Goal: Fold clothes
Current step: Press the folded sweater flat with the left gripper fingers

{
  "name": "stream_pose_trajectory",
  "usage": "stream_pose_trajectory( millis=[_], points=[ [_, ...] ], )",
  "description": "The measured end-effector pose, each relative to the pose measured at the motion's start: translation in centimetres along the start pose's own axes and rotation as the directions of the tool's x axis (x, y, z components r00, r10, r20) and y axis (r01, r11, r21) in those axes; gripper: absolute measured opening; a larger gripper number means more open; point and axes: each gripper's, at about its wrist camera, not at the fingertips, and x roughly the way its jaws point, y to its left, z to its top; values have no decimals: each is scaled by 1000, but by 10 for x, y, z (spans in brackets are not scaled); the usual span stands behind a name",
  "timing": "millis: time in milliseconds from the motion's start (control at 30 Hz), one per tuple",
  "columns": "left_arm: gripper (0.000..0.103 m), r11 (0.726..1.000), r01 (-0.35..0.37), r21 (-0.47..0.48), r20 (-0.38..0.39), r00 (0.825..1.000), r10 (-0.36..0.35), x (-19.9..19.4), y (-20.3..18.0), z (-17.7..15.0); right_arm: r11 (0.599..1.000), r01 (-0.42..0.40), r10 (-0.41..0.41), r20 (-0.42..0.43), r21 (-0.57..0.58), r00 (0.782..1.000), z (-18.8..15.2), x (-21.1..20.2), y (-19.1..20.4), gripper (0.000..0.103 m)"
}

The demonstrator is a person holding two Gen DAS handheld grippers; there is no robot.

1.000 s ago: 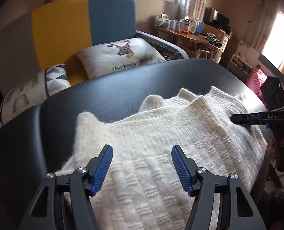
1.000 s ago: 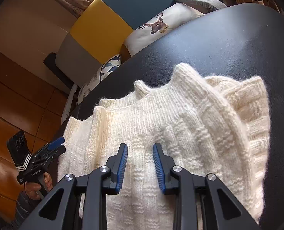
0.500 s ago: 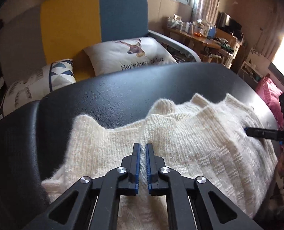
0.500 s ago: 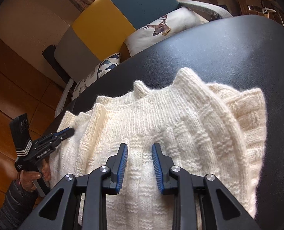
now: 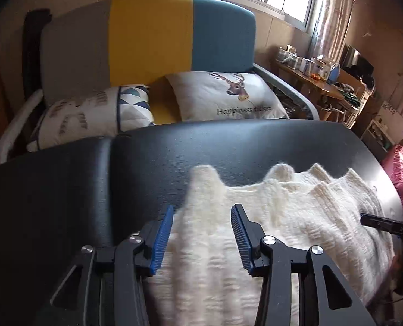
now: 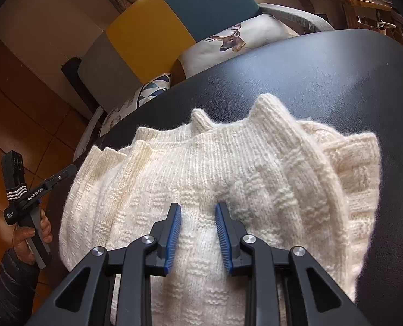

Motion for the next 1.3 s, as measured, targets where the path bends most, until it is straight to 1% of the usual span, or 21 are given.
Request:
stream_pose_trajectory(
  millis=[67,133,233,300,367,400,433,467,500,533,633,700,733,800,867,933,1000,1067,1133,1200,1300],
  points=[
    [50,999,25,25,-46,999,-24,3,4,-3,1000,4,-3,3,-4,1000,-1,0,1,27],
    [50,996,37,78,-67,997,-32,8,0,-8,1000,6,-6,6,-6,1000,-1,-1,2,27],
    [47,985,8,174,-90,996,8,20,-17,-17,1000,14,-14,6,-11,1000,-1,0,3,27],
    [7,974,-36,222,-84,995,56,24,-26,-21,1000,21,-21,2,-19,1000,2,1,4,27],
    [6,977,-99,188,5,995,100,7,-23,-22,998,33,-34,-15,-45,999,2,1,7,27],
    [6,987,-96,125,14,995,95,3,-12,-22,997,41,-42,-22,-68,999,2,1,9,27],
    [6,995,-87,55,13,996,86,0,2,-24,995,48,-51,-28,-93,998,2,2,10,26],
    [6,996,-87,5,-18,996,87,5,15,-28,992,56,-60,-34,-117,998,2,2,12,26],
    [6,995,-94,-17,-55,994,93,12,24,-34,991,54,-58,-34,-120,998,1,3,12,26],
    [7,996,-80,-33,-80,994,77,18,29,-40,993,47,-51,-32,-110,998,0,4,10,26],
    [13,994,-16,-104,-41,999,12,11,36,-43,996,33,-36,-25,-88,999,-2,3,7,26],
    [23,992,-24,-124,3,1000,24,-2,37,-37,997,23,-25,-19,-79,1000,-3,3,4,26],
    [23,991,-30,-133,25,999,33,-9,37,-34,997,19,-20,-18,-75,1000,-3,3,3,26],
    [24,992,-11,-123,72,997,20,-22,31,-28,999,13,-14,-19,-51,1000,-3,3,1,26],
    [26,997,20,-68,78,997,-15,-24,17,-25,1000,3,-3,-17,-21,1000,0,-1,1,26],
    [28,999,49,4,26,998,-49,-13,-4,-29,1000,-3,3,-13,-17,1000,5,-2,4,26],
    [28,992,81,97,-42,996,-77,1,-29,-41,999,18,-18,-20,-34,1000,8,-1,6,26],
    [28,984,60,165,-106,993,-42,13,-47,-58,997,49,-52,-46,-61,998,10,4,8,26],
    [28,991,74,110,-107,992,-63,9,-43,-67,987,87,-98,-79,-137,992,6,9,13,26],
    [28,993,117,27,-115,987,-113,-1,-32,-77,974,95,-118,-103,-207,988,-1,7,18,25],
    [29,992,124,15,-124,985,-121,-19,-33,-97,968,66,-104,-145,-242,984,-11,-1,19,24]
  ],
)
